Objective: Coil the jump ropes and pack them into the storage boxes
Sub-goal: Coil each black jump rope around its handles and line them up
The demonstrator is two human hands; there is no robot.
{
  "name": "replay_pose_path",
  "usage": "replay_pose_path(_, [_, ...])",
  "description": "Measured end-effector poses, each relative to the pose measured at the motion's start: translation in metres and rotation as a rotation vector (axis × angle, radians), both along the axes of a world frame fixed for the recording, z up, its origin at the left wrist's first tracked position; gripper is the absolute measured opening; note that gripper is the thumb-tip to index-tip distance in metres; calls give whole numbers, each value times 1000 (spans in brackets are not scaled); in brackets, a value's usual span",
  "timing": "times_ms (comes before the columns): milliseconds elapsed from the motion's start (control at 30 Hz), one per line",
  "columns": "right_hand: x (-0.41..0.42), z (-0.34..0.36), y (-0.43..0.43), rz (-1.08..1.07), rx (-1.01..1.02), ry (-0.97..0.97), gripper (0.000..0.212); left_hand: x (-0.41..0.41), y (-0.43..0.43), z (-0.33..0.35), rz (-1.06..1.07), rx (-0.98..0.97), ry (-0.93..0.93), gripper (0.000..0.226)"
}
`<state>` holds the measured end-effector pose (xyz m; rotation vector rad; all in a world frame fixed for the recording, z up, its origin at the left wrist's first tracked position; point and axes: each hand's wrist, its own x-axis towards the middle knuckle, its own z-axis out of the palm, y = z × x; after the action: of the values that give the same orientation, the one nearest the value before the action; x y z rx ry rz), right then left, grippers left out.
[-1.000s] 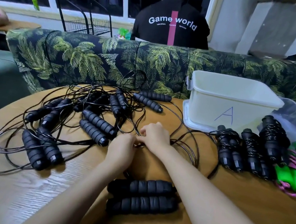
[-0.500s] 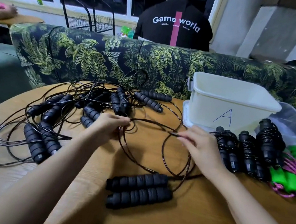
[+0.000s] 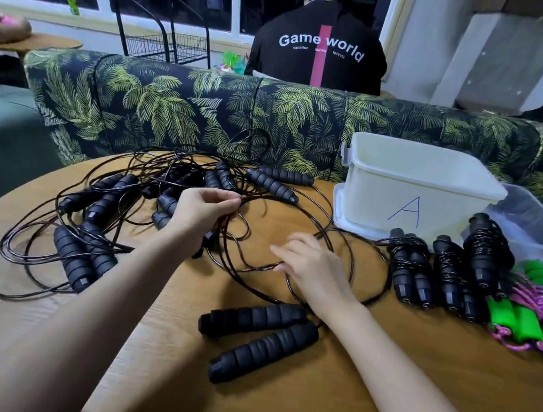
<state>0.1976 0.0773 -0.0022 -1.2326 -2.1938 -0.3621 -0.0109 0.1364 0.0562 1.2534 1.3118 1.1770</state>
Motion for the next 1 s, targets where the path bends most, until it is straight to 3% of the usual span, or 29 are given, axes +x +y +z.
replay_pose_path(67, [-1,3,-1,54,-27,29,48,-4,4,-5,24,95,258,19])
replay_pose_path(167, [23,5,-19,28,-20,120,41,-9,-11,-9,18,269,673,30])
replay_pose_path(300, [67,-10,-54,5,-130,117,33,-5,-68,-21,-283,406,785,29])
replay_pose_path(433, [81,-29,-76,48,-301,-27,42,-3,-122,-55,-537,305,993,89])
replay_pose_path(500, [79,-36,-81,45,-309,-61,40,-3,-132,-73,-514,345,1107,98])
replay_pose_path(667, [76,-37,-86,53,-318,-63,22,-4,-130,-86,-518,471,913,73])
replay_pose_path(833, [83,-25,-109,41,-355,-100,33,-8,-118,-88,-663,586,821,63])
replay_pose_path(1000, [92,-23,-125,-90,-376,-34,48,-7,-116,-92,-674,641,802,58])
